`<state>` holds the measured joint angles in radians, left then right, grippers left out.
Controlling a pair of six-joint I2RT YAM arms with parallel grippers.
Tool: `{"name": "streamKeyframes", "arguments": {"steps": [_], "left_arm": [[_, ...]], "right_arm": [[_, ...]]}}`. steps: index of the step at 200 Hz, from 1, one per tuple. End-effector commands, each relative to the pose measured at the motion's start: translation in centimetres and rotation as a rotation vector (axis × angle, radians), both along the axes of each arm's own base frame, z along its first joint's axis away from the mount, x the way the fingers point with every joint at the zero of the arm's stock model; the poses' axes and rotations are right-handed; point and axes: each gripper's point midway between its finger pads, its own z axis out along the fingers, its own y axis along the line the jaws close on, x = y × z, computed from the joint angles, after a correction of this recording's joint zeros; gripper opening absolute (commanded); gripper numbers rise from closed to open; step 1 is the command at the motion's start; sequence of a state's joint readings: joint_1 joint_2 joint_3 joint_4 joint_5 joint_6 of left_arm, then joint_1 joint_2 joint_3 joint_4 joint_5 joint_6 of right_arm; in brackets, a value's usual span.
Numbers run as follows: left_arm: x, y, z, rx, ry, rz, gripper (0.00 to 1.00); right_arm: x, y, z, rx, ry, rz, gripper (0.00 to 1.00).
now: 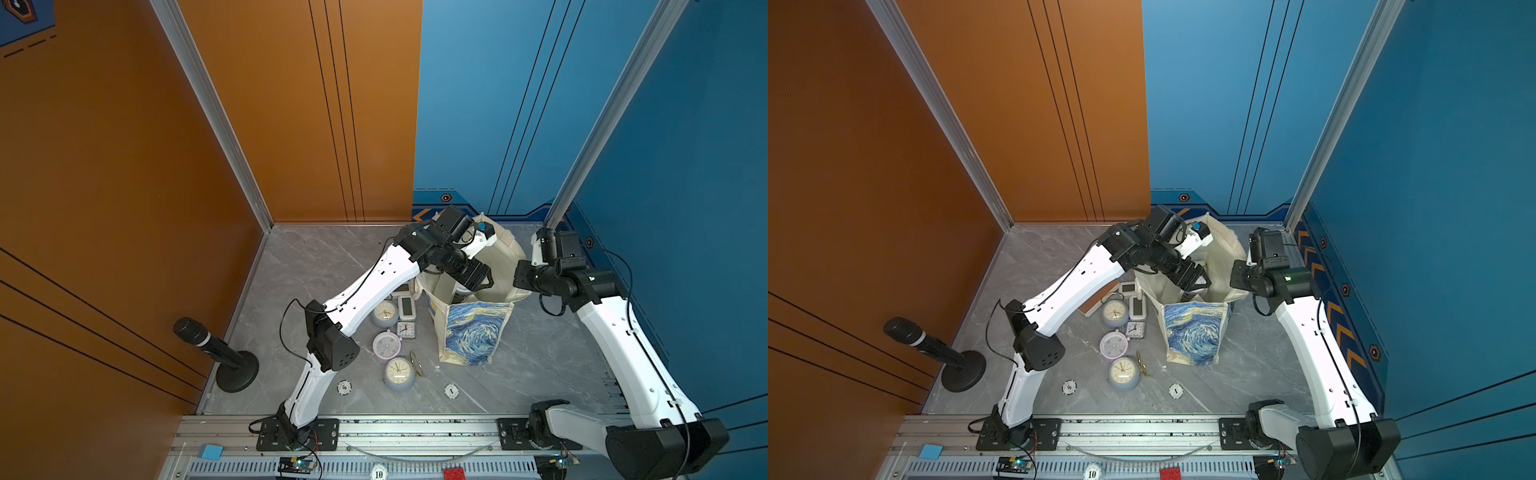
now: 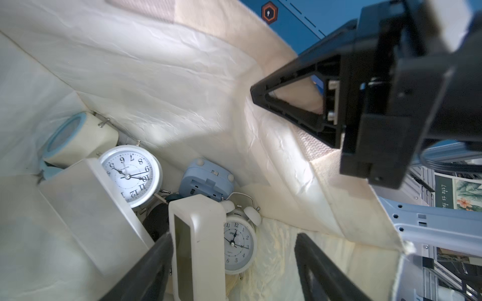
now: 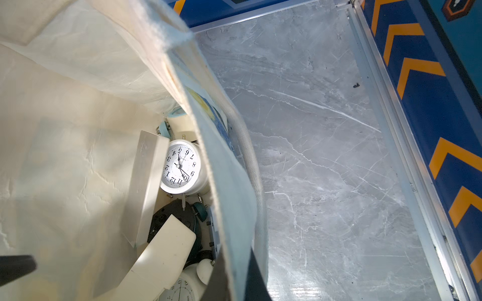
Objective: Put the alarm clock into the canvas bag
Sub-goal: Place the alarm at the canvas bag.
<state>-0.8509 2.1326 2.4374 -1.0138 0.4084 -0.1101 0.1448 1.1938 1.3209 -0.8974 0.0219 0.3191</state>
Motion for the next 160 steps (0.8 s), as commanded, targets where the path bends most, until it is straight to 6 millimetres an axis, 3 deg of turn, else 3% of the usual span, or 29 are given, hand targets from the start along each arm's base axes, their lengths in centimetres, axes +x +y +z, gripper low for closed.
{"name": "streamKeyframes", "arguments": {"steps": [1, 48, 86, 118, 160], "left_arm": [[0.9, 2.3, 3.8, -0.039, -0.059, 0.071, 0.75], [4.4, 7.7, 5.2, -0.01, -0.11, 0.234, 0.74], [6.3, 12.4, 4.8, 0.033, -0.116, 0.33, 0.74], [7.9, 17.0, 3.6, 0.099, -0.12, 0.431, 0.74], [9.3, 22.6, 0.6, 0.173, -0.059, 0.535, 0.73]], "right_arm": [[0.2, 0.0, 1.1, 0.014, -0.045, -0.005, 0.09], [0.1, -0.1, 0.8, 0.015, -0.041, -0.005, 0.09], [0.2, 0.0, 0.8, 0.018, -0.039, -0.003, 0.09], [0.2, 0.1, 0.7, 0.019, -0.037, -0.001, 0.09], [0.3, 0.1, 0.9, 0.02, -0.04, -0.001, 0.09]]}}
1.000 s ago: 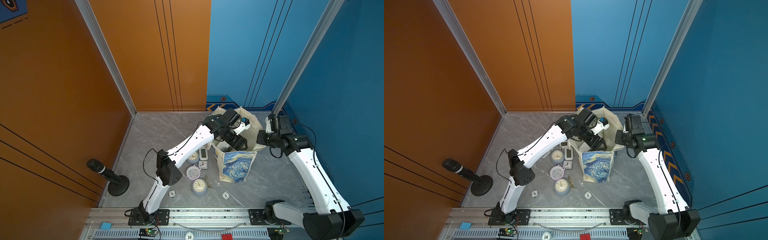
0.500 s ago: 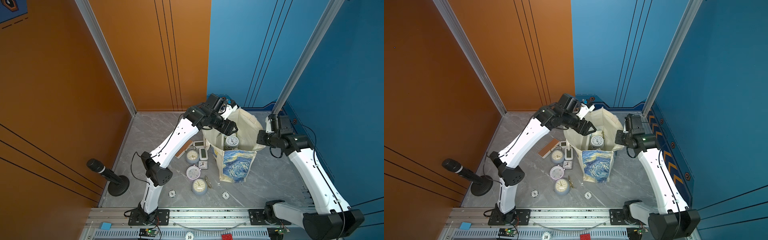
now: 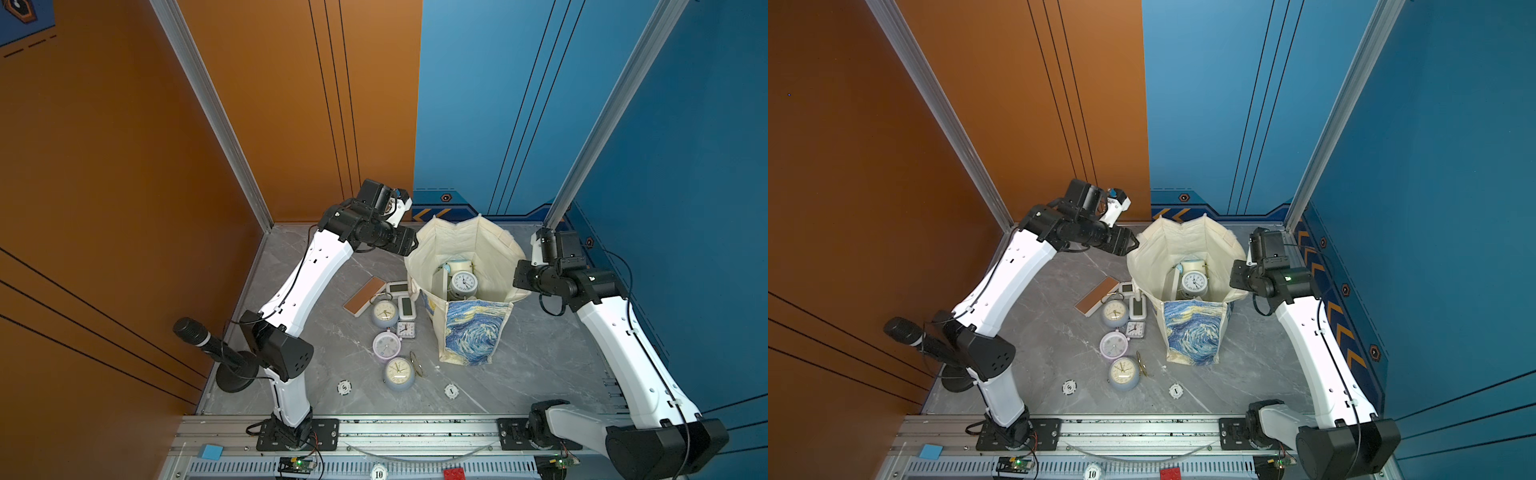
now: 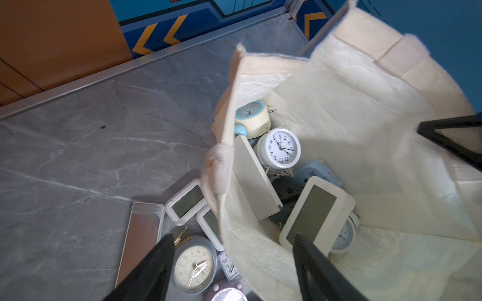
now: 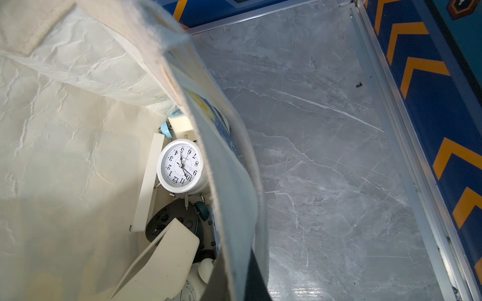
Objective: Put the alarm clock into the canvas bag
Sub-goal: Place the alarm at the canvas bag, then pick up the alarm from the center of the board.
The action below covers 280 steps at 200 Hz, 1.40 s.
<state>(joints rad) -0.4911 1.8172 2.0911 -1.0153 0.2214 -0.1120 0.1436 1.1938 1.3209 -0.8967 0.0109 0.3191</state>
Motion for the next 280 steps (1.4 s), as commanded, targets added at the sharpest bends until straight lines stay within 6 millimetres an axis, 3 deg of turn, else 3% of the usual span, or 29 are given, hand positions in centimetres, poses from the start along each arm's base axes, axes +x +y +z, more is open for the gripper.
{"name": "streamKeyframes", "arguments": {"steps": [1, 55, 138, 280], "left_arm": [[0.3, 3.1, -0.9, 0.045, 0.009, 0.05, 0.73], [1.3, 7.4, -7.5, 0.155, 0.144, 0.13, 0.71], [2.2, 7.1, -17.6, 0.26, 0.346, 0.081, 0.72], [4.4, 9.4, -26.9, 0.435, 0.468, 0.103, 0.79]], "right_arm": [[0.3, -0.1, 0.9, 0.012, -0.041, -0.008, 0.09], [0.2, -0.1, 0.9, 0.009, -0.042, -0.006, 0.09], [0.2, -0.1, 0.9, 0.013, -0.037, -0.004, 0.09], [0.6, 0.0, 1.1, 0.011, -0.034, 0.001, 0.09]]}}
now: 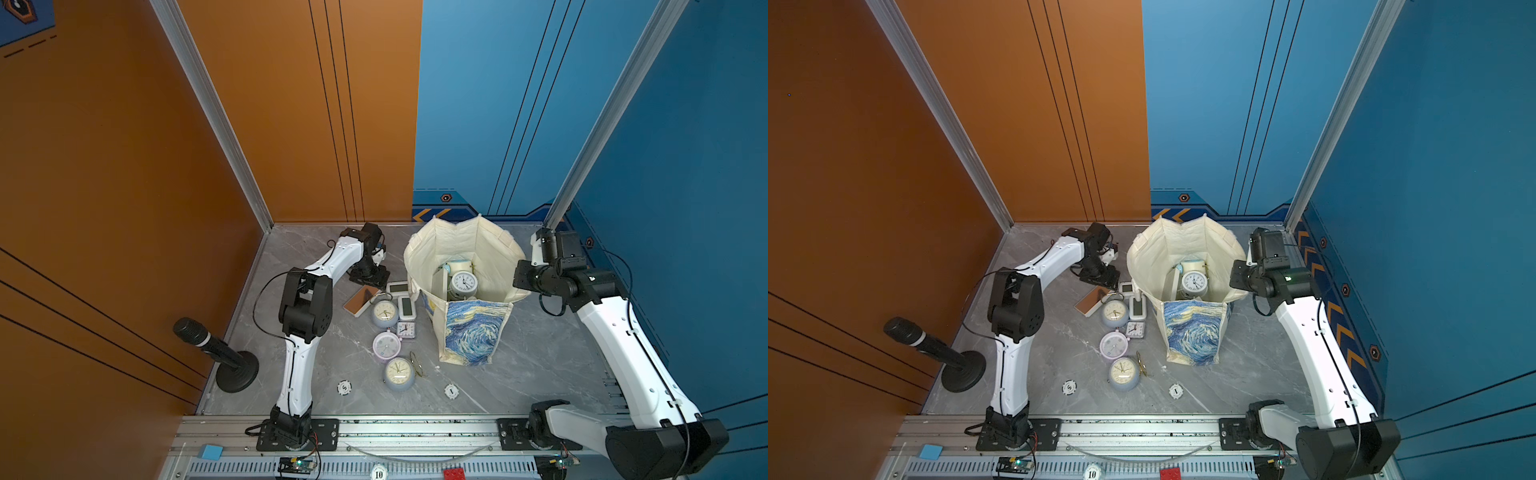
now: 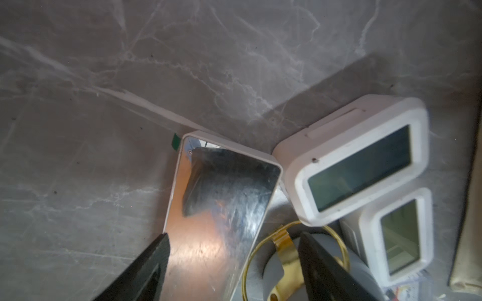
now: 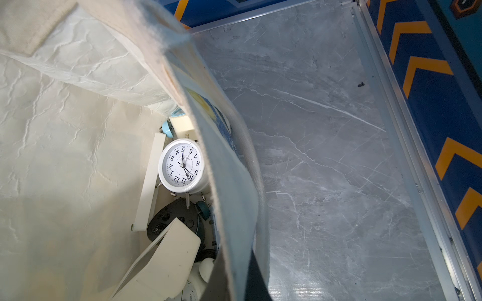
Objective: Put the alarm clock into the canvas bag
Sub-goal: Pick up the alarm from the center of the board.
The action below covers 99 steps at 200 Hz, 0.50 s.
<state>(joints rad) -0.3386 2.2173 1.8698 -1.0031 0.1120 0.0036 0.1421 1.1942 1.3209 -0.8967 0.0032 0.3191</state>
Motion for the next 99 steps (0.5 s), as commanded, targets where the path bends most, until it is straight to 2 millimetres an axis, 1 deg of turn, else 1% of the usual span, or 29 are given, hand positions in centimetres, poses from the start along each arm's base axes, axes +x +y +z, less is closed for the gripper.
{"name": "streamKeyframes", "arguments": {"steps": [1, 16, 33, 55, 81, 99], "left_arm": [[0.9, 1.3, -0.9, 0.065, -0.007, -0.003, 0.79], [1.0, 1.8, -1.5, 0.086, 0.0, 0.0, 0.78], [0.9, 1.8, -2.0, 0.08, 0.014, 0.005, 0.75], [1.1, 1.8, -2.4, 0.07, 0.017, 0.01, 0.72], [1.2, 1.8, -2.6, 0.055, 0.022, 0.016, 0.72], [1.2, 1.8, -2.7, 0.049, 0.024, 0.02, 0.68]], "right_arm": [[0.6, -0.1, 1.1, 0.005, -0.037, -0.002, 0.09], [0.5, -0.2, 1.1, 0.001, -0.034, -0.003, 0.09], [0.4, -0.2, 1.1, 0.0, -0.035, -0.002, 0.09], [0.4, -0.2, 1.1, -0.002, -0.035, -0.003, 0.09], [0.4, -0.3, 1.0, -0.002, -0.032, -0.002, 0.09], [0.4, -0.3, 1.0, -0.002, -0.033, -0.003, 0.09]]}}
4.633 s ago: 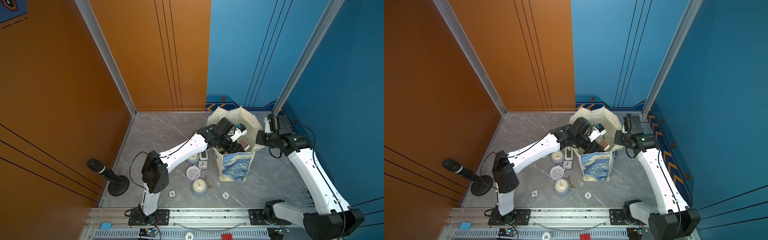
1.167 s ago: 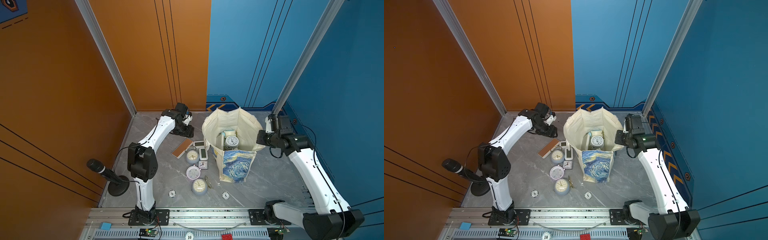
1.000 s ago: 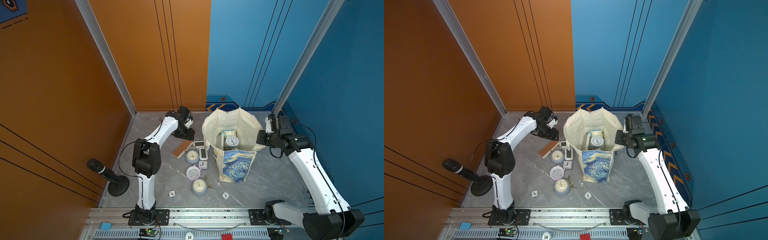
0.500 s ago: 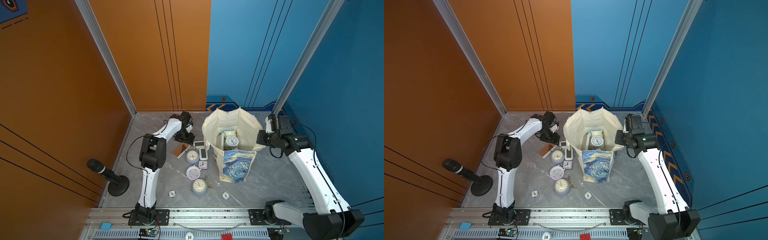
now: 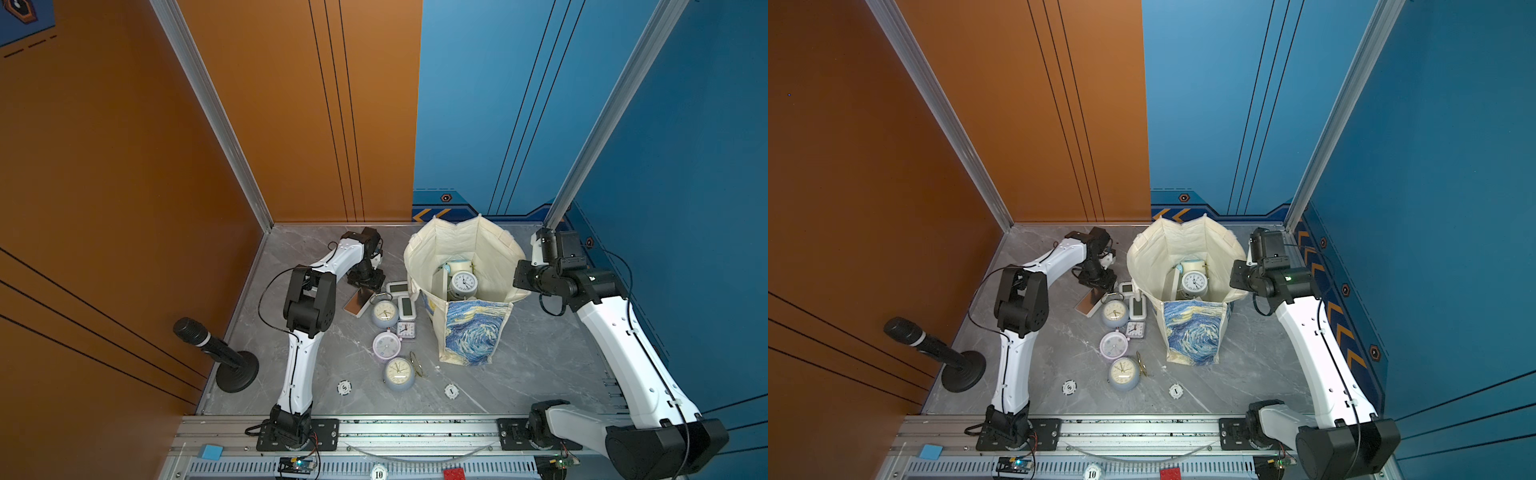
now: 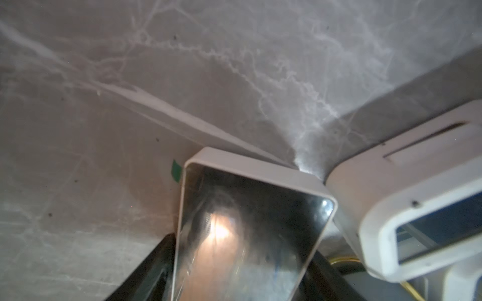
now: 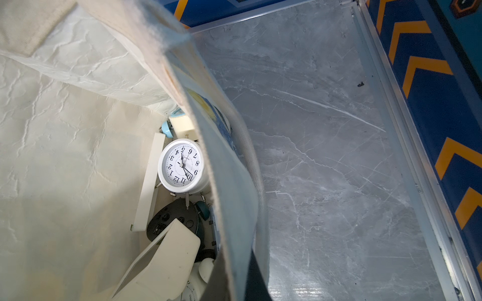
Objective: Put the alarm clock into the canvas bag
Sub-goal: Pick up the alarm from the center of the board.
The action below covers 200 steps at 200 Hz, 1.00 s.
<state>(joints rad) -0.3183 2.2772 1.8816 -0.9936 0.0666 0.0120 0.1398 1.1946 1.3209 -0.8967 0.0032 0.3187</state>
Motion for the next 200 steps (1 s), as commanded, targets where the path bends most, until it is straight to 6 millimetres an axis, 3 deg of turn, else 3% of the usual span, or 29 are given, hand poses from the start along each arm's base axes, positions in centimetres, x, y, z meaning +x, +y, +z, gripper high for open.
{"name": "streamKeyframes", "arguments": {"steps": [1, 49, 103, 143, 200], "left_arm": [[0.6, 0.3, -0.3, -0.007, 0.002, 0.003, 0.68], [0.7, 0.6, 0.0, -0.016, -0.003, 0.015, 0.57], [1.0, 1.4, 1.8, -0.011, -0.046, 0.025, 0.48], [1.5, 2.1, 4.9, -0.04, -0.123, 0.064, 0.45], [2.1, 2.2, 11.3, -0.163, -0.28, 0.133, 0.4]], "right_arm": [[0.3, -0.2, 0.9, -0.001, -0.033, -0.001, 0.09], [0.3, -0.2, 1.0, -0.001, -0.034, -0.001, 0.09], [0.2, -0.2, 1.1, 0.002, -0.039, -0.002, 0.09], [0.2, -0.2, 1.1, 0.004, -0.039, -0.002, 0.09], [0.2, -0.2, 1.3, 0.004, -0.042, -0.004, 0.09]]}}
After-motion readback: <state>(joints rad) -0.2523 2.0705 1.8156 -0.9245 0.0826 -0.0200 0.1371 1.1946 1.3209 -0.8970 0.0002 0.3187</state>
